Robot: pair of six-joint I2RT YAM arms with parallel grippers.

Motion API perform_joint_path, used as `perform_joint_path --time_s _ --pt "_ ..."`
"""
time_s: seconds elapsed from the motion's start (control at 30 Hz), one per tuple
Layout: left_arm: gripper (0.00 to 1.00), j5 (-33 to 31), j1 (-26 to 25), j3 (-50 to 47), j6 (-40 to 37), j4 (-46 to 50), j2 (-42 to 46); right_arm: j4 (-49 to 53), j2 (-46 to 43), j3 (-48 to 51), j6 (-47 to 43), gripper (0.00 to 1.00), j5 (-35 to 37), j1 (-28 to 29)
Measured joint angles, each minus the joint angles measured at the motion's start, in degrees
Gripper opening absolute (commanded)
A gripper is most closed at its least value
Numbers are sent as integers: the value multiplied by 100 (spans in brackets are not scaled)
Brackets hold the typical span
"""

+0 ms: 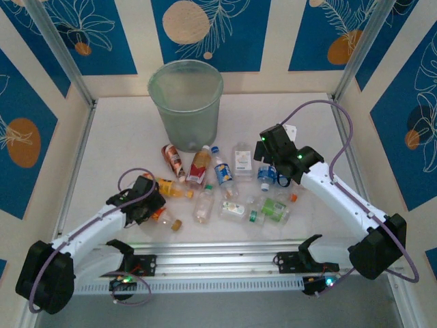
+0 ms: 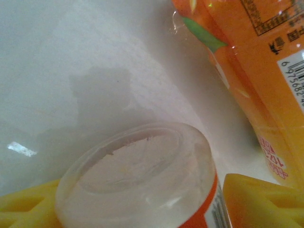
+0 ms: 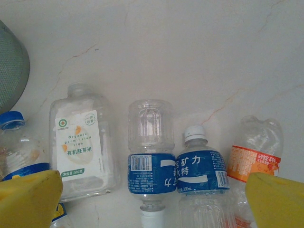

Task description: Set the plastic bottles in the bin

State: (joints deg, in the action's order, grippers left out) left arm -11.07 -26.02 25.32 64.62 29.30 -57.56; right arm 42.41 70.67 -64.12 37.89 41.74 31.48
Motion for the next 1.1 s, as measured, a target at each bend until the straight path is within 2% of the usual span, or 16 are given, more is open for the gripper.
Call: perform_joint_path --time_s 0.3,0.5,0.8,1.1 --pt "63 -122 0 -11 -9 -168 -157 2 -11 0 0 99 2 0" --pt "52 -181 -2 -7 -39 -195 -177 7 -17 0 2 99 2 7" --pt "49 -667 -4 382 -184 367 295 22 -118 0 0 99 7 17" --pt "49 -1685 -2 1609 -826 1200 863 22 -201 0 -4 99 9 17"
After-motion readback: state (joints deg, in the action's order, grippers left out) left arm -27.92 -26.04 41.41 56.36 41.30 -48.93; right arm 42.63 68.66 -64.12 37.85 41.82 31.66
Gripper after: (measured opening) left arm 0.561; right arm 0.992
